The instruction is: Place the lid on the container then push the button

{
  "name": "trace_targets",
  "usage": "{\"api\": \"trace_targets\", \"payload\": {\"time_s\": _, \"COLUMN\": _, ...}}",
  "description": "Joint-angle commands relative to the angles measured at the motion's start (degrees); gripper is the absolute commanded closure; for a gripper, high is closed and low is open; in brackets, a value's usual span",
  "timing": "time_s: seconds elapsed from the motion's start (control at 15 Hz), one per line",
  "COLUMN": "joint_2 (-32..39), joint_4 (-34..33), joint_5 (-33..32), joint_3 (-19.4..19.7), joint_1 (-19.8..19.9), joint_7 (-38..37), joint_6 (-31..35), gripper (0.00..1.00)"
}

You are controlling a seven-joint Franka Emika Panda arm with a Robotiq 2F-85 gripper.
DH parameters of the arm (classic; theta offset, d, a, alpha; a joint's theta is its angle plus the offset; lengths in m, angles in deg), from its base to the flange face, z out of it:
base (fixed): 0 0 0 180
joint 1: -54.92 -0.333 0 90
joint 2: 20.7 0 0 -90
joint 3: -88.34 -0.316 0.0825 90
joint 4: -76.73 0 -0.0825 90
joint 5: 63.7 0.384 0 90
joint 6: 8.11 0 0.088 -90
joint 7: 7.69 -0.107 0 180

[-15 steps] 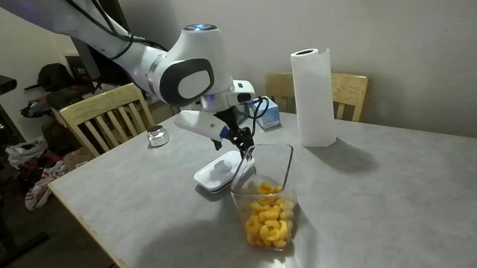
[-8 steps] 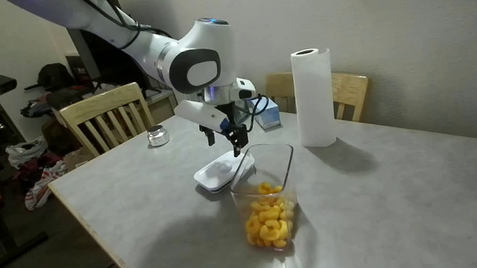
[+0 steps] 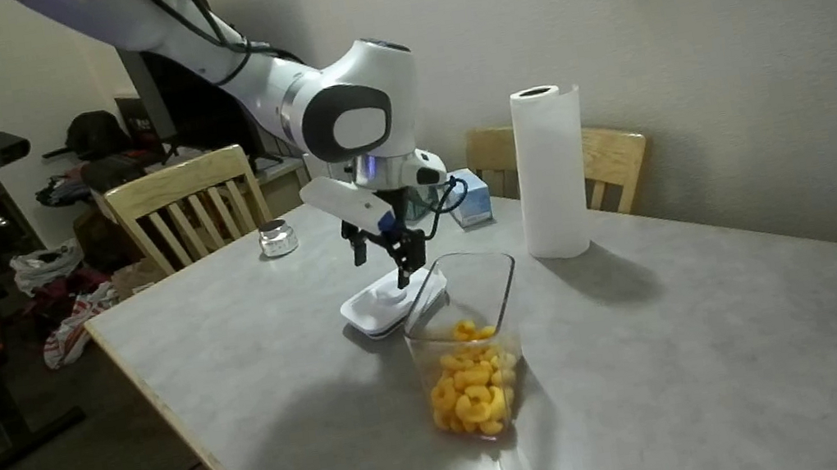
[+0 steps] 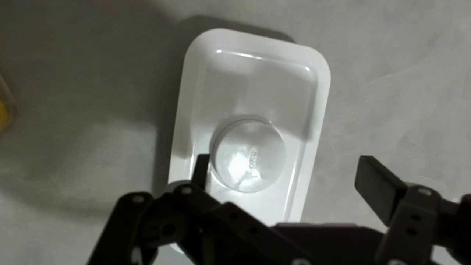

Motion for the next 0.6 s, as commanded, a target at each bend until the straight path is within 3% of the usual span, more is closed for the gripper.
{"api": "trace_targets", "payload": {"time_s": 0.0, "joint_2": 2.36, "joint_4": -1.38, "joint_5": -0.10, "joint_3": 1.16, "joint_1": -0.87, "joint_7": -1.30, "joint_6": 0.12, "gripper": 0.00}}
{"api": "trace_targets", "payload": {"time_s": 0.53, "joint_2": 4.79, "joint_4": -3.89, "joint_5": -2.69, "joint_3": 2.64, "joint_1": -2.91, "joint_7": -4.51, "joint_6": -1.19, "gripper": 0.00}}
